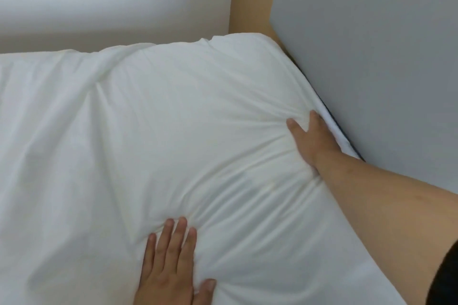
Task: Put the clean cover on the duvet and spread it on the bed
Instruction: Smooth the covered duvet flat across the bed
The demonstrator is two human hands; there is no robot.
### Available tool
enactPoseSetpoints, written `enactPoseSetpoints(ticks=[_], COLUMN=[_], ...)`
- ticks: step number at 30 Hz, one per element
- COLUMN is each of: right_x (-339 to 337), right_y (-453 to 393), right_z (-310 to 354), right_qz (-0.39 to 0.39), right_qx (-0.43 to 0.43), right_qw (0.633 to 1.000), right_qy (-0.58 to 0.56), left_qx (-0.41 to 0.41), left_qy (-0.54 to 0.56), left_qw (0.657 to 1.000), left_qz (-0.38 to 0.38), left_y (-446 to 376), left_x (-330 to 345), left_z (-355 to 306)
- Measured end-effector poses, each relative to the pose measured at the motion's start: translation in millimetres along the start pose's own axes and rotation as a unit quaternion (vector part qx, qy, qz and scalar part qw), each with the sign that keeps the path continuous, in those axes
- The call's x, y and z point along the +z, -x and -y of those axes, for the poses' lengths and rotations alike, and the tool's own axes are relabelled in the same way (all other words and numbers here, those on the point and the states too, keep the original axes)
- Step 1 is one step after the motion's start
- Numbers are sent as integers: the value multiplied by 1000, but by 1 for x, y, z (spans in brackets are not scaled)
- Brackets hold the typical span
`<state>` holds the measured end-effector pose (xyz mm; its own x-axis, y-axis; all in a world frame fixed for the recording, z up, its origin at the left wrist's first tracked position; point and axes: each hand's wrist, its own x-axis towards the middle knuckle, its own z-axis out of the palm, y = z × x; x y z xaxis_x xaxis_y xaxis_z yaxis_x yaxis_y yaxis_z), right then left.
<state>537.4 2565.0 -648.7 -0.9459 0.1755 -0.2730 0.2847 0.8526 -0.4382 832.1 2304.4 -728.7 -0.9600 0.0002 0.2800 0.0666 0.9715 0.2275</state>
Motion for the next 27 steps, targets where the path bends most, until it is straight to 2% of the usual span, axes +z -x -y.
enactPoseSetpoints(ticks=[7,9,10,11,12,13,15,16,17,18,20,22,24,27], right_x=[-7,-14,-13,-7,3,17,64,89,106,115,102,69,26,-19], right_y=[-12,-14,-10,-2,10,28,82,110,131,137,110,63,23,12], right_z=[-6,14,34,60,90,119,170,180,177,164,129,87,38,-28], right_qz=[17,-14,-58,-104,-136,-135,-46,22,84,112,71,3,-37,-17], right_qx=[6,33,38,12,-55,-150,-349,-414,-444,-447,-395,-297,-197,-63], right_qw=[997,999,998,994,987,978,933,903,878,866,895,935,959,993], right_qy=[-76,-33,7,43,58,54,76,113,159,195,193,193,200,94], left_qx=[11,13,12,8,5,8,9,14,22,30,23,23,21,11], left_qy=[22,21,20,19,17,14,-4,-12,-22,-33,-24,-23,-23,-15], left_qw=[1000,1000,1000,1000,1000,1000,1000,999,998,997,996,997,997,997], left_qz=[-15,-10,-7,-3,-5,-6,15,32,46,60,80,70,64,78], left_y=[-5,-7,-7,-7,-8,-8,-3,-3,-3,-2,-1,1,3,2], left_x=[-2,-2,-1,-1,-2,-1,-5,-6,-7,-8,-9,-5,0,-3], left_z=[-1,0,2,3,2,0,0,2,2,1,1,3,6,3])
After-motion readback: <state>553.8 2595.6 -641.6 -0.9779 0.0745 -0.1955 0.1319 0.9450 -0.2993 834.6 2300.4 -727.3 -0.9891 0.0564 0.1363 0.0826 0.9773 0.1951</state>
